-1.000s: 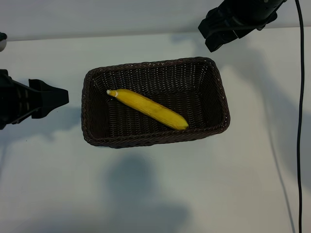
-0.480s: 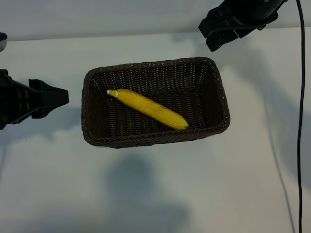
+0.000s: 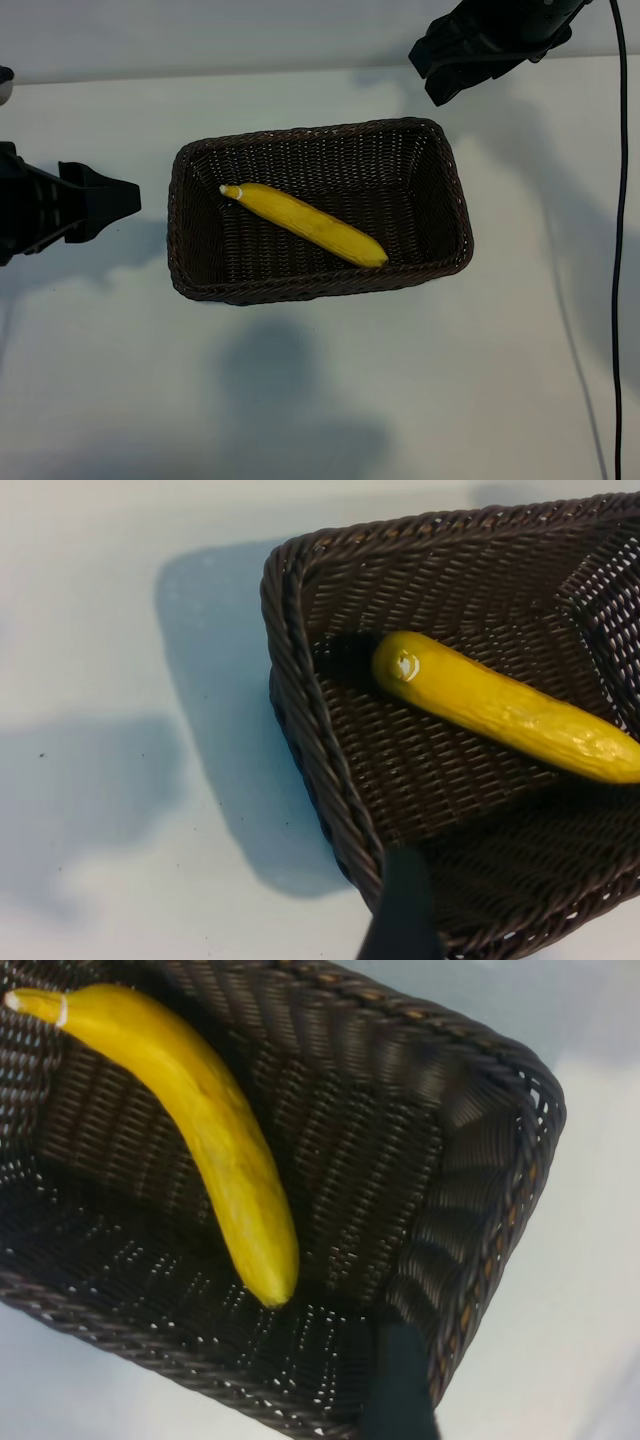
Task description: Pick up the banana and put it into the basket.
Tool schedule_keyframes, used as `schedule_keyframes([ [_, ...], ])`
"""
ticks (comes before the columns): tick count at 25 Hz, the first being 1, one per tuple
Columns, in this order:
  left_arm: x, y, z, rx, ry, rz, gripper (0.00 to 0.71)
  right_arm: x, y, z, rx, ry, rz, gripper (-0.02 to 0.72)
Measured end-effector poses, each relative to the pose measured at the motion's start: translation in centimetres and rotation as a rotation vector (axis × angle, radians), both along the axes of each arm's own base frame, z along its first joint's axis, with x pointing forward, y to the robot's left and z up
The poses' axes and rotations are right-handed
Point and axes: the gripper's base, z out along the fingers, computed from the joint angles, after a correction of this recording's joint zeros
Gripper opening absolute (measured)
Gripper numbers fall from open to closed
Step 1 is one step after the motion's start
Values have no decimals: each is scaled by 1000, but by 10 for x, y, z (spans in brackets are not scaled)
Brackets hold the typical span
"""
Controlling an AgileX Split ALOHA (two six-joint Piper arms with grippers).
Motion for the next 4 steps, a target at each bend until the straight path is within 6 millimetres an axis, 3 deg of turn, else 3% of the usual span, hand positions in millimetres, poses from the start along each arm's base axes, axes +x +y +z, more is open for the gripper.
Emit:
schedule_keyframes([
  [4,0,0,0,0,0,0,597,0,0,0,0,0,-1,567],
])
